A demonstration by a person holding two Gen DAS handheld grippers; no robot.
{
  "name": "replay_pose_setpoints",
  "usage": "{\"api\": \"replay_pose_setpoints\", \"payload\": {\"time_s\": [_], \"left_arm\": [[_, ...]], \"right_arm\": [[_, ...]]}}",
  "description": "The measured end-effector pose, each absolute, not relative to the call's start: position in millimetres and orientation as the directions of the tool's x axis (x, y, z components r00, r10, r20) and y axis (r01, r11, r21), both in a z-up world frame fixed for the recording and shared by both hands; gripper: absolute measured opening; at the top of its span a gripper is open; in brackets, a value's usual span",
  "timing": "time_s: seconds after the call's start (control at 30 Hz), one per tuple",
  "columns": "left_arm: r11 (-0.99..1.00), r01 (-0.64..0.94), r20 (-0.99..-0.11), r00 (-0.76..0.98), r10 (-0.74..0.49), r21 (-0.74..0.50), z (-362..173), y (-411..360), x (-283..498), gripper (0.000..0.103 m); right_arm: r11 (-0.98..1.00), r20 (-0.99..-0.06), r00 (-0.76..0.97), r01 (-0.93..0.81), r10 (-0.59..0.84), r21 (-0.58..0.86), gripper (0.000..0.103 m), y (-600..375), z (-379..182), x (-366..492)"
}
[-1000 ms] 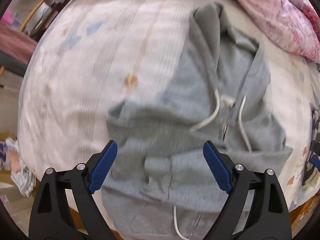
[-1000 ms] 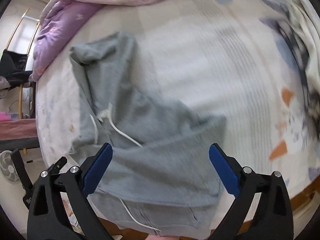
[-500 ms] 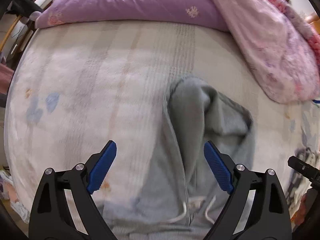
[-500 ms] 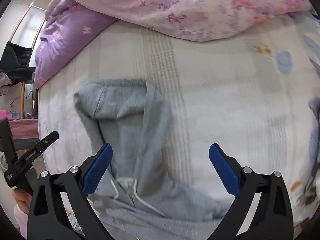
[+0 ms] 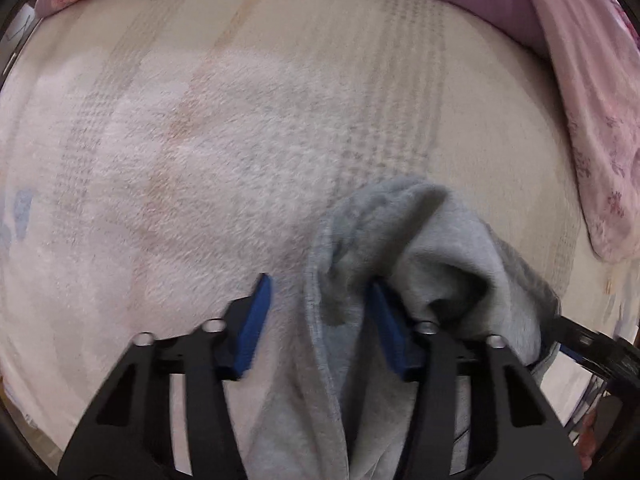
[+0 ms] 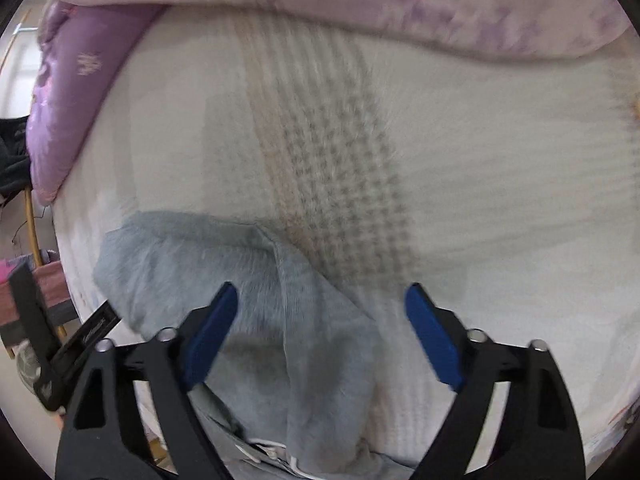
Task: Fold large clothes
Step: 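Grasp the hoodie hem with the left tool while the right tool grasps the hem beside it, then lift the hem with both tools and fold it over toward the hood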
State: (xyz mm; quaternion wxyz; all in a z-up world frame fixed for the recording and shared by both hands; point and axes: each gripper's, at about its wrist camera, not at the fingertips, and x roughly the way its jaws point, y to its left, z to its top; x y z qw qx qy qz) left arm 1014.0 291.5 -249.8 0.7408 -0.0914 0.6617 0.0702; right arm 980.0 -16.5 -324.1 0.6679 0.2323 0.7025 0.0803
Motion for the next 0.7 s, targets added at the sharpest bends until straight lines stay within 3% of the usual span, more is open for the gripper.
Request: {"api": "replay_pose_setpoints", "payload": {"time_s": [0.03, 0.07, 0.13, 0.17, 0.7], "left_arm": [[0.974, -0.218, -0.991, 0.126, -0.034, -0.061, -249, 290, 1013, 0.024], [0.976, -0.213, -0.991, 0.133, -0.026, -0.054, -247, 288, 1011, 0.016], [0.983, -0.183, -0.990, 0.143, 0.013, -0.014, -240, 283, 1009, 0.010], [0.986, -0.169, -0.989, 0.148, 0.023, -0.002, -238, 280, 1008, 0.008], [0.982, -0.187, -0.972, 0.230, 0.047, 0.003, -151, 301, 961, 0.007]], "right_arm": [[0.884, -0.908, -0.007, 0.231, 0.419, 0.406, 0.065, -13, -330, 981], [0.897, -0.924, 0.005, 0.238, 0.383, 0.373, 0.053, -13, -330, 980], [0.908, -0.938, 0.051, 0.238, 0.342, 0.344, 0.017, -12, -323, 978], [0.891, -0.920, 0.071, 0.231, 0.386, 0.391, 0.009, -12, -319, 977], [0.898, -0.898, 0.216, 0.143, 0.383, 0.417, 0.008, -5, -217, 923]]}}
